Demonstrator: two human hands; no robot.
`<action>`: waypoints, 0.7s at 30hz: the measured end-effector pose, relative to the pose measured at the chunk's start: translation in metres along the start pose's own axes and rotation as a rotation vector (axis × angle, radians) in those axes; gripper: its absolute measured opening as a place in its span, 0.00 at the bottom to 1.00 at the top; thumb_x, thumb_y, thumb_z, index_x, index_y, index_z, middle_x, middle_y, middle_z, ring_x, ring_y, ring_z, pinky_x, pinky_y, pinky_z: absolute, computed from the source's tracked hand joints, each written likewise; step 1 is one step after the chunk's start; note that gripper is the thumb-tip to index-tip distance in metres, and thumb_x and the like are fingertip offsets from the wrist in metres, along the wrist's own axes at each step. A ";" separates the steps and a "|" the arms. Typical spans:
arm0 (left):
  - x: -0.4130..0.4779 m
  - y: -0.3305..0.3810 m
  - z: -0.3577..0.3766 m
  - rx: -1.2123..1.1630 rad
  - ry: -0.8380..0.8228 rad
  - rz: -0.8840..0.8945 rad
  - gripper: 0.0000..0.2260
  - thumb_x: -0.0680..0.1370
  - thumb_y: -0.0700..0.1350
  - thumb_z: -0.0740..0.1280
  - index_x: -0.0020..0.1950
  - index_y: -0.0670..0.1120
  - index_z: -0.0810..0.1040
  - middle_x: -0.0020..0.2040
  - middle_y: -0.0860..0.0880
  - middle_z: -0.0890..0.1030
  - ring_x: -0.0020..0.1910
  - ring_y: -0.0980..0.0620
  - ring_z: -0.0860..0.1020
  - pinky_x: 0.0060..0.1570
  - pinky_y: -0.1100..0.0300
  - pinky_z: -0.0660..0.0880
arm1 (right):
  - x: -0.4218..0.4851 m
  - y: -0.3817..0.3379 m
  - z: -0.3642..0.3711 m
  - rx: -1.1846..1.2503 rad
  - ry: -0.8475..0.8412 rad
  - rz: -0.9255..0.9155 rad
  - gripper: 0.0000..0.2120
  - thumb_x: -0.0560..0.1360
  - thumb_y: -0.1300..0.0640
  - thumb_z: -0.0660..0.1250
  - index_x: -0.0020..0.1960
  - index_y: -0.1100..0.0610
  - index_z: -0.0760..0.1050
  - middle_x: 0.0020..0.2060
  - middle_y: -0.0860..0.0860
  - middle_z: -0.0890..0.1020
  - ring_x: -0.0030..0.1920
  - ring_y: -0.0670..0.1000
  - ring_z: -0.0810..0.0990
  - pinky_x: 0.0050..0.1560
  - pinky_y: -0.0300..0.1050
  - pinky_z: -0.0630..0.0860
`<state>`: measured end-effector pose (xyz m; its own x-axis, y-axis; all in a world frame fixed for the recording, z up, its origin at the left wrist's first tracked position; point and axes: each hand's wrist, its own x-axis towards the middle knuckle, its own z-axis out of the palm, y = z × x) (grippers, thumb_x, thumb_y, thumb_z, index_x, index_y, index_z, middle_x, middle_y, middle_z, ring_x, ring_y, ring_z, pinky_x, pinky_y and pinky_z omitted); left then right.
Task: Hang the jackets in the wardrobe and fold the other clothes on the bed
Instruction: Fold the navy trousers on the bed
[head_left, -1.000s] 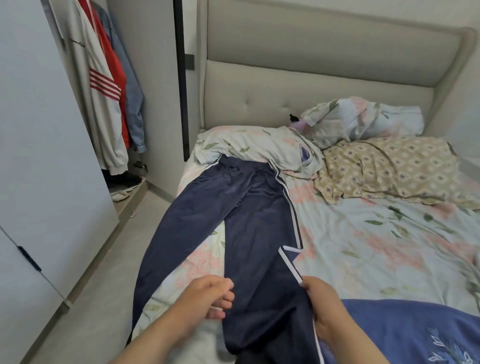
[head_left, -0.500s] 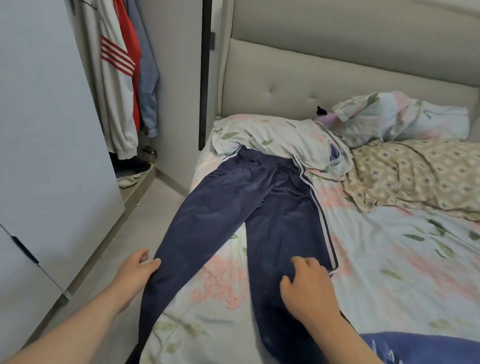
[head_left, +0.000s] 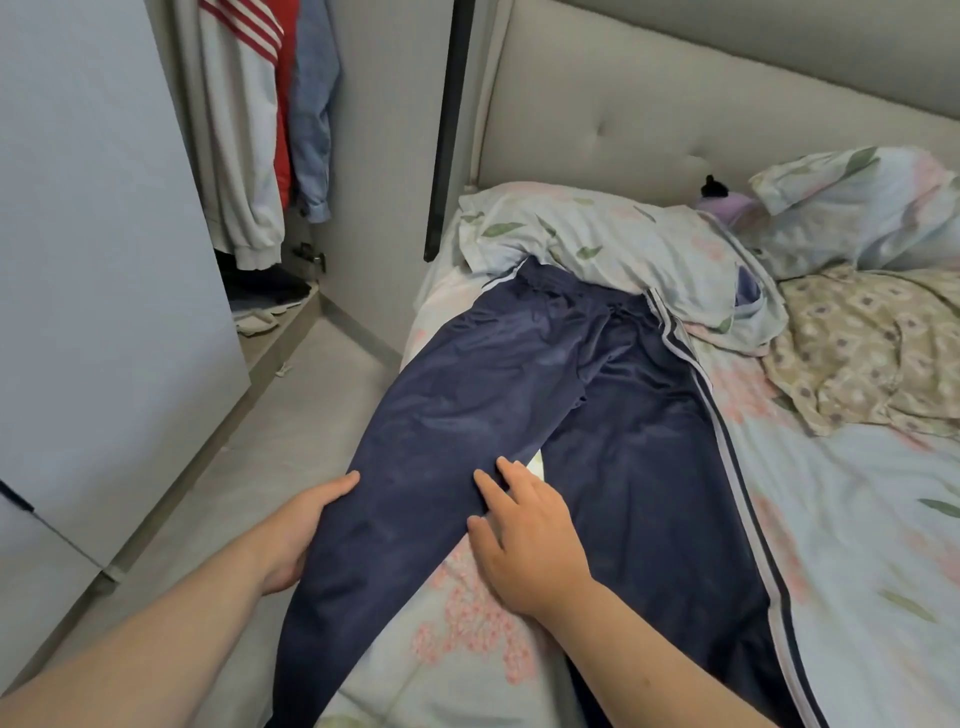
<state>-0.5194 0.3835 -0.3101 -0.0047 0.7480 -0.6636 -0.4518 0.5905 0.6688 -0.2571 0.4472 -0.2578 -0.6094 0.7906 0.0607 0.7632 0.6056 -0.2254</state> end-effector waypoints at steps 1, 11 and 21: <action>-0.004 0.001 -0.004 0.000 -0.011 -0.010 0.17 0.73 0.56 0.69 0.57 0.48 0.85 0.61 0.45 0.82 0.58 0.45 0.81 0.55 0.51 0.75 | 0.000 0.001 0.002 0.003 0.018 0.006 0.29 0.79 0.40 0.48 0.75 0.51 0.65 0.76 0.52 0.64 0.74 0.53 0.63 0.73 0.50 0.61; -0.111 0.012 -0.021 0.888 -0.202 -0.391 0.19 0.57 0.43 0.73 0.47 0.44 0.81 0.43 0.49 0.82 0.37 0.53 0.78 0.37 0.63 0.73 | -0.003 -0.027 -0.017 0.204 0.027 0.116 0.14 0.79 0.50 0.60 0.59 0.55 0.76 0.54 0.47 0.74 0.57 0.50 0.72 0.62 0.47 0.71; -0.234 0.013 0.084 0.702 -0.212 0.080 0.15 0.71 0.39 0.67 0.57 0.40 0.75 0.34 0.47 0.75 0.24 0.55 0.70 0.20 0.66 0.64 | -0.065 -0.120 -0.081 1.136 -0.318 0.362 0.16 0.72 0.47 0.63 0.37 0.60 0.66 0.33 0.53 0.70 0.34 0.53 0.68 0.37 0.49 0.68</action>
<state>-0.4493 0.2416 -0.1184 0.1907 0.7976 -0.5723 0.2200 0.5335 0.8167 -0.2918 0.3299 -0.1561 -0.5484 0.7428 -0.3841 0.3755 -0.1917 -0.9068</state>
